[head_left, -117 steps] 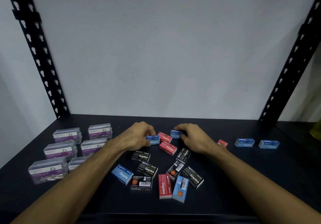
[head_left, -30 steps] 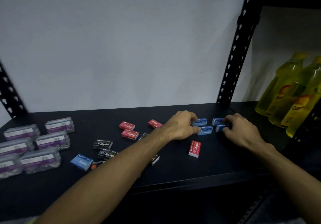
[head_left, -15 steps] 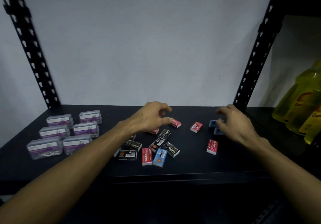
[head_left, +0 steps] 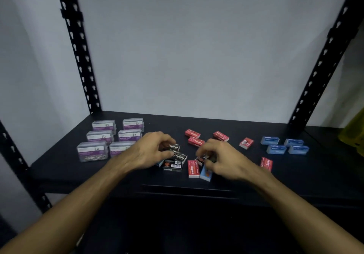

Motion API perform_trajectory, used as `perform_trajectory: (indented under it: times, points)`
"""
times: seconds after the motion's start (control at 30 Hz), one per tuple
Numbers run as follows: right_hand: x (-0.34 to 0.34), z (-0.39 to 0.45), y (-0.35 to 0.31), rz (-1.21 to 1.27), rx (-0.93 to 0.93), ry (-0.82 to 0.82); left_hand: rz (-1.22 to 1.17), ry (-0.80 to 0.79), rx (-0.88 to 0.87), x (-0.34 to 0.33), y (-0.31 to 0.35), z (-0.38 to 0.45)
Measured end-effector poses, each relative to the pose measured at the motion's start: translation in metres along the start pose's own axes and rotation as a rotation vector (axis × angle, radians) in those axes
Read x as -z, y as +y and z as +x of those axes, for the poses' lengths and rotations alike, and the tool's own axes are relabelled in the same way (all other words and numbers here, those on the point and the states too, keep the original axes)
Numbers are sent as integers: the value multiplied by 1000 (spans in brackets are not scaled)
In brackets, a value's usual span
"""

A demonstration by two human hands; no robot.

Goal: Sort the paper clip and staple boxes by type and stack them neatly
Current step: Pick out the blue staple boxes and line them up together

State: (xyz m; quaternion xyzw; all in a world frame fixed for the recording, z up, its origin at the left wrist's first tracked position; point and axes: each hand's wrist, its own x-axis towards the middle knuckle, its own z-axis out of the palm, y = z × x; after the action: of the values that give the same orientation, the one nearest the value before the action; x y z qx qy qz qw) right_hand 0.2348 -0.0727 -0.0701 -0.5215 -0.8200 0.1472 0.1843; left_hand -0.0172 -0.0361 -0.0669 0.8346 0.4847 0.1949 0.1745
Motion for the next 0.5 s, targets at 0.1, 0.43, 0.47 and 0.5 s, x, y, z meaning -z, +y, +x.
perform_trajectory:
  times: [0.1, 0.43, 0.47, 0.5]
  points:
    - [-4, -2, -5, 1, 13, -57, 23, 8, -2, -2, -9, -11]
    - [1, -4, 0, -22, -16, -207, 97, -20, 1, -10, -21, -25]
    - [2, -4, 0, -32, -20, -234, 99, -31, 5, -11, -20, -25]
    - [4, -4, 0, -45, -25, -259, 106, -43, 10, -11, -20, -25]
